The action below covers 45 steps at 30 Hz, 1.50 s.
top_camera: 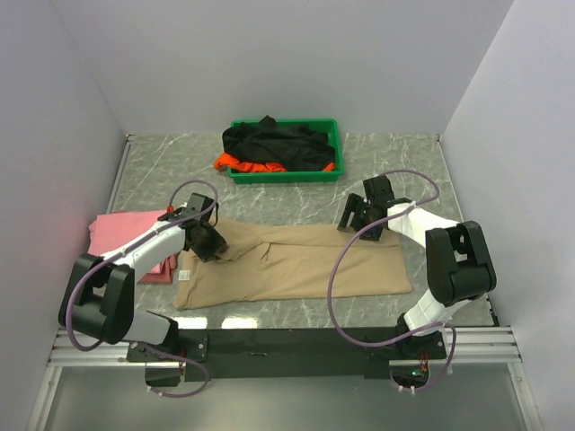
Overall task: Fold and stack the t-shirts
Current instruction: Fold the tshirt
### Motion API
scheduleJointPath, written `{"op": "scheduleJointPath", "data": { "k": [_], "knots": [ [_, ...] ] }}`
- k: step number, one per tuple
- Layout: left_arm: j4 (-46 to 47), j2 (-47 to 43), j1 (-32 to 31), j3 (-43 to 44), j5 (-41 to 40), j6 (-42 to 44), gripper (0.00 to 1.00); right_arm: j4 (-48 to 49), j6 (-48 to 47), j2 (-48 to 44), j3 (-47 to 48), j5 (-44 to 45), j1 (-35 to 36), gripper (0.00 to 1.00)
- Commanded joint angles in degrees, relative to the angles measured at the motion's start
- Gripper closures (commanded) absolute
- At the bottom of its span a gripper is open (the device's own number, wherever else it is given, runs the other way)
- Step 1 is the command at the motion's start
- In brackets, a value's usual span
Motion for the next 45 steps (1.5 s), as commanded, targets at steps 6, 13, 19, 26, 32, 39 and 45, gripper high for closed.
{"op": "scheduleJointPath", "data": {
  "k": [6,13,19,26,32,39,45],
  "knots": [
    [-0.6,-2.01,-1.27,3.23,-1.9,-1.53,0.99,0.18,-1.1,0.72,-0.58,1.6,0.41,0.18],
    [-10.07,-4.9,-3.21,5.78,-5.77,-3.55,0.99,-0.34,-1.45,0.46,-0.75,1.78,0.41,0.18],
    [-20.1,-4.04,-5.4,10.61,-7.43,-5.22,0.99,-1.05,-2.24,0.2,-0.66,2.04,0.41,0.18],
    [-31.61,-1.4,-7.86,18.87,-9.63,-5.92,0.99,-1.31,-3.03,0.55,-0.75,2.3,0.32,0.18],
    [-39.88,2.29,-9.19,29.05,-10.71,-3.92,0.99,-1.93,-3.47,1.51,-0.31,2.39,0.23,0.18],
    [-46.13,5.81,-10.41,33.22,-8.96,-2.32,0.99,-2.45,-3.82,1.78,-0.14,3.09,-0.12,0.18],
    [-46.3,5.29,-10.59,30.22,-4.29,0.4,0.99,-3.07,-4.0,2.39,0.13,3.45,-0.21,0.18]
  ]
}}
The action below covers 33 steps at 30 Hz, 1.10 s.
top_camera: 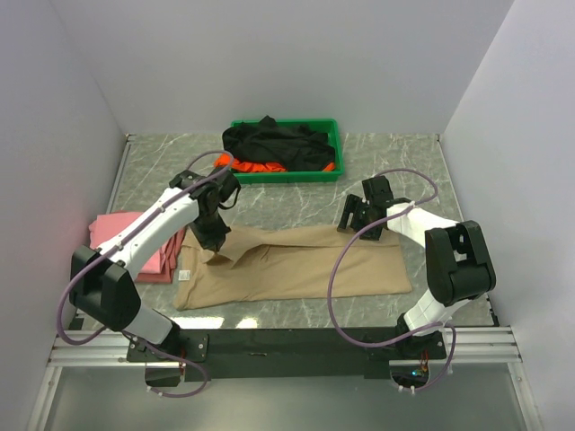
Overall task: Fold and stack the t-shirts
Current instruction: Fold the tshirt
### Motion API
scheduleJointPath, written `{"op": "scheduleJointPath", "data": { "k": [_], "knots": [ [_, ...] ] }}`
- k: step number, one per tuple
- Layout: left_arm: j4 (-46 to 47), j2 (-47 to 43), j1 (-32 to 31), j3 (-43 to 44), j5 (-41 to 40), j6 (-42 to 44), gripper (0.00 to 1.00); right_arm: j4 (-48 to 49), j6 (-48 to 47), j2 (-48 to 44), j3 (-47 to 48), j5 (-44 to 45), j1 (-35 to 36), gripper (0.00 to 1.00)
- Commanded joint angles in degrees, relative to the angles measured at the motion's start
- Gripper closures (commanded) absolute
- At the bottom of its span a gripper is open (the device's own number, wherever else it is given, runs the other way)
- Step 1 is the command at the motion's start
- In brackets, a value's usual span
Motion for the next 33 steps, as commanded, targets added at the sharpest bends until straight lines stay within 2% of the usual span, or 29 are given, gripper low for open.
{"op": "scheduleJointPath", "data": {
  "k": [1,9,15,17,20,21,22,23,25,26,27,29,31,33],
  "knots": [
    [-4.25,-1.57,-0.28,-0.78,2.91,3.39,1.0,-2.57,-1.62,2.11,-0.18,2.75,-0.29,0.18],
    [-3.72,-3.6,-0.54,-7.89,7.39,2.26,0.99,-3.0,-1.79,2.28,0.08,3.01,-0.38,0.18],
    [-3.99,-5.01,-1.5,-7.11,8.27,2.87,0.99,-3.27,-1.88,2.55,0.44,3.27,-0.47,0.18],
    [-3.12,-4.05,-1.77,-7.71,6.51,3.31,0.96,-3.18,-1.97,2.55,0.35,3.1,-0.47,0.18],
    [3.19,-2.73,-1.86,-10.34,8.79,5.68,0.75,-3.0,-2.06,2.28,0.26,3.1,-0.47,0.18],
    [3.83,-2.46,-1.94,-10.88,8.88,5.69,0.58,-3.01,-2.06,2.46,0.26,3.18,-0.38,0.18],
    [3.92,-2.29,-1.95,-11.14,8.45,5.51,0.47,-3.27,-2.23,2.37,0.35,3.1,-0.47,0.18],
    [4.01,-2.46,-1.95,-11.23,7.75,5.16,0.27,-3.18,-2.32,2.46,0.26,3.1,-0.56,0.18],
    [2.17,-4.12,-1.95,-11.67,5.29,3.58,0.19,-3.44,-2.23,2.46,0.26,3.1,-0.47,0.18],
    [1.47,-5.0,-1.95,-12.11,2.67,2.01,0.08,-3.36,-2.23,2.37,0.35,3.1,-0.47,0.18],
    [0.24,-6.75,-1.95,-12.37,1.25,1.04,0.04,-3.36,-2.32,2.55,0.35,3.1,-0.47,0.18],
    [0.4,-8.52,-1.51,-14.38,-1.12,-0.99,0.02,-3.36,-2.32,2.55,0.26,3.1,-0.47,0.18],
    [3.81,-11.07,0.51,-17.11,-1.66,-1.34,0.05,-3.27,-2.41,2.37,0.17,3.1,-0.47,0.18],
    [7.42,-13.08,4.88,-21.94,-0.52,0.4,0.14,-3.36,-2.41,2.37,0.17,3.1,-0.38,0.18]
  ]
}}
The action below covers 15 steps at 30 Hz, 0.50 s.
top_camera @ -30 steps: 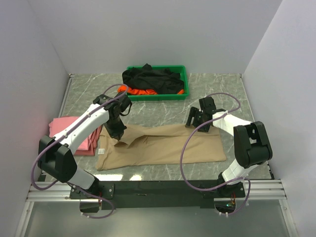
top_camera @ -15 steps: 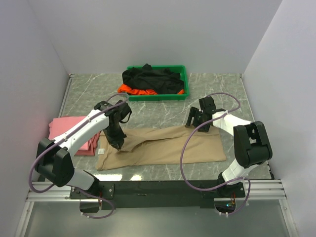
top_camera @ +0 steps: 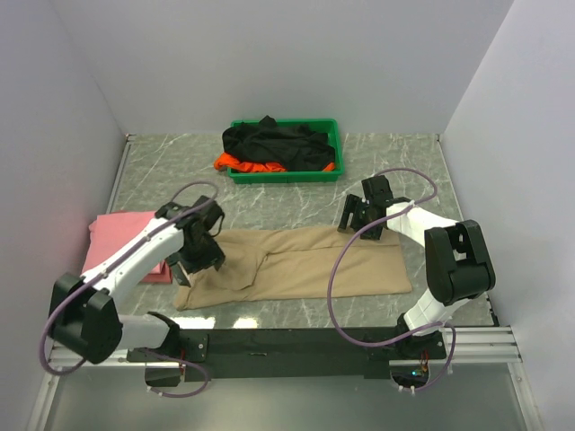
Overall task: Fold and stack the t-shirts
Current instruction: Fold the tshirt
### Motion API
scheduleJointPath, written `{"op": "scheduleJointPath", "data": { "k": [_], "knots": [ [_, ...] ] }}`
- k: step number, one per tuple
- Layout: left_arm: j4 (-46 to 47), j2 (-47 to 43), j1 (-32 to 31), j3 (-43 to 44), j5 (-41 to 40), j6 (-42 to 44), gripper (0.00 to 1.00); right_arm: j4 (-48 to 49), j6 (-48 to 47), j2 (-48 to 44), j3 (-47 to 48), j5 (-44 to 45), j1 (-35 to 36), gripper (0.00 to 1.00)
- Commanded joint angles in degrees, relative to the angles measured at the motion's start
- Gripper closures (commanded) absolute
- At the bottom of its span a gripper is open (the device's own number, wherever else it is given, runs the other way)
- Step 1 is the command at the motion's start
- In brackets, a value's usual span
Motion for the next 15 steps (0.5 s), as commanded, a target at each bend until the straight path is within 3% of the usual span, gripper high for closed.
{"op": "scheduleJointPath", "data": {
  "k": [1,2,8,11,15],
  "knots": [
    [7.4,-4.11,5.87,-5.8,-2.49,-0.16,0.19,-2.72,-1.34,1.85,-0.33,2.55,-0.47,0.18],
    [9.61,-4.72,7.18,-8.51,-2.05,0.63,0.28,-2.72,-1.43,1.93,-0.42,2.46,-0.47,0.18],
    [24.11,-7.54,9.31,-15.65,5.59,2.74,0.39,-2.72,-1.34,1.93,-0.33,2.55,-0.47,0.18],
    [25.36,-6.4,9.31,-16.18,7.0,3.01,0.47,-2.64,-1.34,1.94,-0.42,2.46,-0.47,0.18],
    [26.94,-8.15,9.31,-17.15,7.36,2.92,0.45,-2.63,-1.43,1.76,-0.51,2.55,-0.47,0.18]
  ]
}}
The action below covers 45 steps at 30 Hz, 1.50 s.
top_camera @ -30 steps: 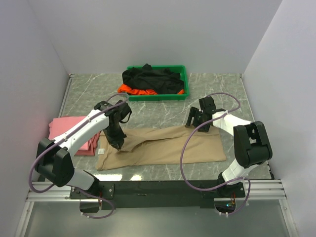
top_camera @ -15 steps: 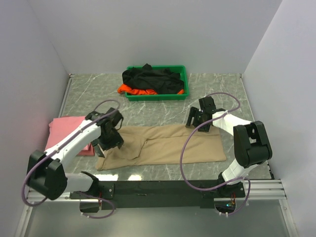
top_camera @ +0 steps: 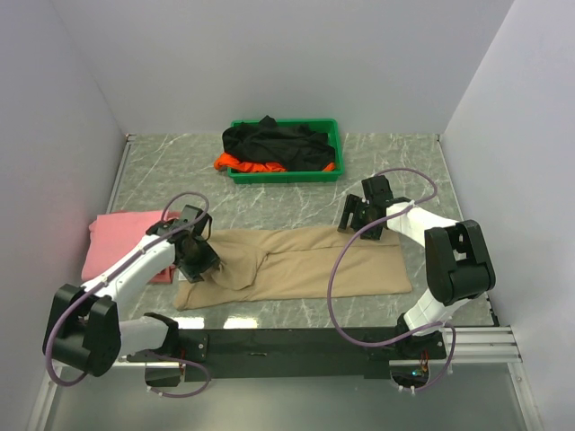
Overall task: Fold and stack the t-shirts
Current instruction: Fold the tshirt
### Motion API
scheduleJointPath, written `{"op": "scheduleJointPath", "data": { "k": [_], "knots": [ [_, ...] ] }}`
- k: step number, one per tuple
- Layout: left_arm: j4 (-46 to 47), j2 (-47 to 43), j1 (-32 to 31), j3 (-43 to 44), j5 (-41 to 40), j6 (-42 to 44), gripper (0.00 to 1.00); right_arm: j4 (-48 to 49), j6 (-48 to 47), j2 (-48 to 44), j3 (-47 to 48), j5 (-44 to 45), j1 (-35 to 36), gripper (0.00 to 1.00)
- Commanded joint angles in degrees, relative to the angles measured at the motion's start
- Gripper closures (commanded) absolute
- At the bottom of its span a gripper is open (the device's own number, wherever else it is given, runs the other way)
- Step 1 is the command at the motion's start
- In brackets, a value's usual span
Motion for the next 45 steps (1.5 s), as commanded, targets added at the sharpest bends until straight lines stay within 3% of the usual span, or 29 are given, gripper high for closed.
{"op": "scheduleJointPath", "data": {
  "k": [1,7,10,14,21,24,34,37,38,40,41,42,45],
  "knots": [
    [4.7,-2.19,0.17,-1.24,1.57,0.85,0.44,-2.74,-1.32,1.85,-0.51,2.46,-0.38,0.18],
    [8.47,-0.44,0.17,-2.56,3.41,1.11,0.46,-2.83,-1.32,1.94,-0.16,2.55,-0.47,0.18],
    [8.57,0.36,0.17,-2.21,3.76,1.02,0.62,-2.57,-1.32,1.93,-0.42,2.46,-0.47,0.18],
    [5.87,0.01,0.17,-1.42,3.59,0.32,0.99,-2.74,-1.4,1.85,-0.42,2.38,-0.47,0.18],
    [-16.25,-5.69,0.17,4.29,-1.33,-5.47,0.99,-3.1,-1.4,2.02,-0.24,2.38,-0.47,0.18],
    [-21.03,-8.94,0.17,5.88,-1.86,-7.24,0.99,-3.18,-1.4,2.2,-0.07,2.38,-0.47,0.18],
    [-20.52,-7.47,0.08,-0.37,-4.49,-11.09,0.99,-3.27,-1.58,2.2,-0.15,2.11,-0.47,0.18],
    [-22.97,-5.36,0.08,1.83,-9.67,-12.68,0.71,-3.54,-1.76,2.11,-0.15,2.02,-0.47,0.18],
    [-23.68,-4.31,0.08,2.27,-10.12,-12.6,0.51,-3.45,-1.76,2.11,-0.24,2.02,-0.47,0.18],
    [-23.34,-4.04,0.08,2.54,-9.69,-11.72,0.28,-3.62,-1.84,2.11,-0.24,2.02,-0.47,0.17],
    [-22.38,-4.39,0.08,2.71,-9.34,-11.2,0.1,-3.62,-1.84,2.11,-0.16,2.11,-0.47,0.18],
    [-22.11,-4.56,0.08,3.41,-8.98,-10.24,0.03,-3.71,-1.84,2.11,-0.15,2.11,-0.47,0.17],
    [-23.77,-5.0,-0.01,8.13,-9.85,-9.44,0.01,-4.41,-2.19,1.5,0.63,2.29,-0.47,0.17]
  ]
}}
